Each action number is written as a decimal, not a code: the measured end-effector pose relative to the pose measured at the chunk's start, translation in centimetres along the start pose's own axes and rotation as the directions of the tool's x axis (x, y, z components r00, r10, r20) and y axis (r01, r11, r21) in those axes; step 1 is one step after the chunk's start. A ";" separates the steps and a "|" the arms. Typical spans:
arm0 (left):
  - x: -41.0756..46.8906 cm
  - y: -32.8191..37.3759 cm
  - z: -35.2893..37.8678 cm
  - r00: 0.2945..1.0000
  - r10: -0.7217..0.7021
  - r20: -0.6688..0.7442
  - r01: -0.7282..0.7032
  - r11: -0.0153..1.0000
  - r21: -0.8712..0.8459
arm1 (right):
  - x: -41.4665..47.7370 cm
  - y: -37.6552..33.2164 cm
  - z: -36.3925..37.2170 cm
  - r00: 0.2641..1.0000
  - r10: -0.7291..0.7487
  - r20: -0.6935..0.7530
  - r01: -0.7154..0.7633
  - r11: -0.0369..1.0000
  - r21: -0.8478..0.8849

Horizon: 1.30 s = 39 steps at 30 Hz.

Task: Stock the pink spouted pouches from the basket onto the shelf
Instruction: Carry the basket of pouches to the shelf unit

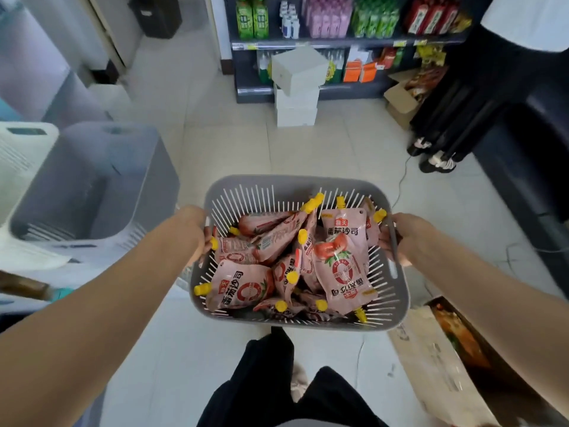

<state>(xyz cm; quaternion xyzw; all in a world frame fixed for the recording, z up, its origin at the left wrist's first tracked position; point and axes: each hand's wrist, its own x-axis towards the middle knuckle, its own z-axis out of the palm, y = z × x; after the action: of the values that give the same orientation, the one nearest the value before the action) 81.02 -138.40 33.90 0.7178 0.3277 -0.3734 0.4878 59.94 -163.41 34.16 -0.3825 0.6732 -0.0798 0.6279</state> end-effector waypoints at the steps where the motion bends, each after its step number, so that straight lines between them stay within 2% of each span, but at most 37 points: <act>1: 0.9 1.8 1.1 1.000 -0.005 -0.008 0.005 1.000 0.003 | 1.1 -1.5 0.8 1.000 0.005 -0.005 -0.005 1.000 -0.009; 6: 4.5 11.4 6.5 1.000 -0.026 -0.014 0.026 1.000 0.016 | 5.9 -8.7 5.4 0.998 0.049 -0.034 -0.050 0.998 -0.030; 13: 6.4 24.0 14.3 0.997 0.082 -0.014 -0.081 0.995 0.053 | 13.0 -18.6 10.8 0.995 0.094 -0.016 -0.094 0.995 0.020; 17: 8.1 31.2 19.3 0.996 0.087 -0.032 -0.086 0.996 0.035 | 17.7 -25.2 13.6 0.994 0.104 -0.012 -0.104 0.994 0.012; 20: 10.2 36.0 22.7 0.998 0.049 -0.051 -0.048 0.999 0.014 | 21.4 -30.8 15.8 0.995 0.103 0.000 -0.103 0.995 0.000; 26: 14.1 45.1 28.5 1.000 0.019 0.023 -0.019 1.000 0.005 | 28.4 -41.8 21.0 0.999 0.044 0.029 -0.045 0.999 0.017; 31: 17.4 52.9 32.9 0.999 -0.030 0.026 0.032 0.998 -0.058 | 32.9 -50.3 25.9 0.999 -0.001 0.051 0.002 1.000 -0.011; 34: 19.2 58.1 35.6 0.999 -0.031 -0.030 0.030 0.999 -0.038 | 35.2 -54.8 28.8 0.999 0.007 0.038 -0.005 0.998 -0.055; 39: 22.0 67.1 39.4 0.998 -0.049 -0.031 0.049 0.999 -0.012 | 39.2 -62.2 33.9 0.999 0.052 0.012 -0.050 0.990 -0.129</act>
<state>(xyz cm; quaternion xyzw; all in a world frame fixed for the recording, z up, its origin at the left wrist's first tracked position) 139.69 -194.09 35.95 0.7126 0.3550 -0.3719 0.4774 119.60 -218.05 33.24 -0.4054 0.6817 -0.0170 0.6088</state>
